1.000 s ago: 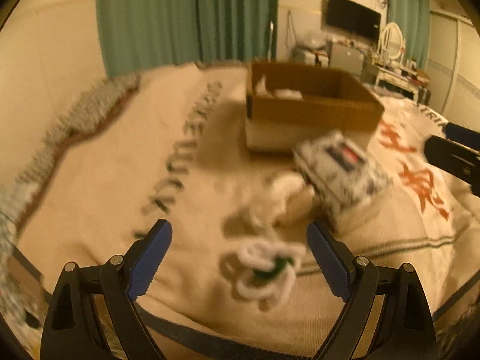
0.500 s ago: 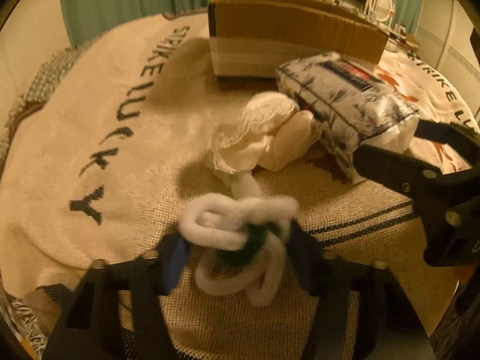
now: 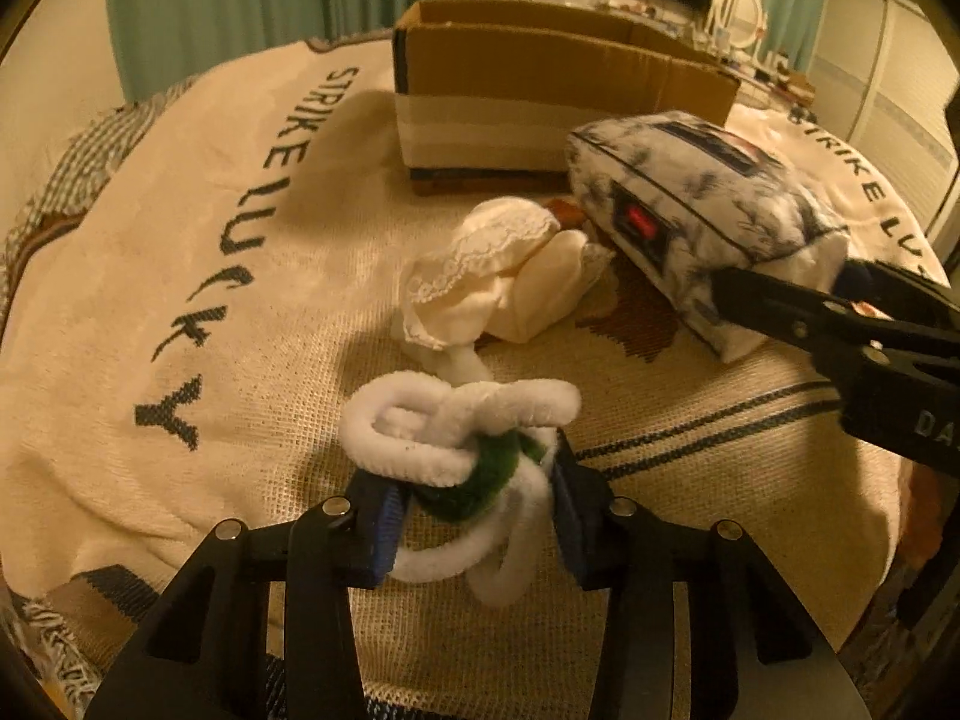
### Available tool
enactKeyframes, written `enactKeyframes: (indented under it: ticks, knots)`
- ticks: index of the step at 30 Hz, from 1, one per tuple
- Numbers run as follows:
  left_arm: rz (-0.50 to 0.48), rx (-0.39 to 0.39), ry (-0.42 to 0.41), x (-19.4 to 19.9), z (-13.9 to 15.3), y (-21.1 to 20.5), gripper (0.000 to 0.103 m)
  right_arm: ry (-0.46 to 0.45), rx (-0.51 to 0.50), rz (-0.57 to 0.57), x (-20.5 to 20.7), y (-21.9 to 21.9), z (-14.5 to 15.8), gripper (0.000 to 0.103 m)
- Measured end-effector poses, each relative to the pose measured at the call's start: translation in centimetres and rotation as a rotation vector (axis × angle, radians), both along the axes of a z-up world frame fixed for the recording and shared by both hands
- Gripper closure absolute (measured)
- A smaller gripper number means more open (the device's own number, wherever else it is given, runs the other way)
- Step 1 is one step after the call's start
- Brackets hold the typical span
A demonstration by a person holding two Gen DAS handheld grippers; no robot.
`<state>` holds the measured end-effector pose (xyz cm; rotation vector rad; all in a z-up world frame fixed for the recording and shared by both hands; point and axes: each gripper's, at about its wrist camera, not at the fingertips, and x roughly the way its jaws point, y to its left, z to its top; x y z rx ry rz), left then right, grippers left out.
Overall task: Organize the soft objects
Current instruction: 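Lift both items over the cardboard box and release them inside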
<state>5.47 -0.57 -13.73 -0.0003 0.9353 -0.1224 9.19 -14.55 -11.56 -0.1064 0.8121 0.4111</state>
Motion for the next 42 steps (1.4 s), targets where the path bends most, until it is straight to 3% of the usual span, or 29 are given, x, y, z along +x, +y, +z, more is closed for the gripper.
enactKeyframes:
  ticks: [14,25,34,38,42]
  knots:
    - [-0.025,-0.001,-0.135,-2.1,5.4,-0.5,0.062,-0.104,0.036,-0.046,-6.2,-2.0,4.6,0.040]
    - [-0.070,0.021,-0.288,-0.6,12.2,-1.9,0.062,-0.281,0.057,-0.064,-8.1,-3.4,12.2,0.040]
    - [-0.093,0.046,-0.408,5.5,17.5,-2.0,0.062,-0.407,0.094,-0.075,-1.8,-3.7,18.3,0.040]
    - [-0.088,0.023,-0.407,9.7,18.3,-1.4,0.062,-0.414,0.101,-0.070,2.6,-3.0,19.1,0.040]
    - [-0.089,-0.022,-0.355,15.6,17.9,-0.5,0.062,-0.381,0.117,-0.077,7.3,-2.3,18.3,0.040]
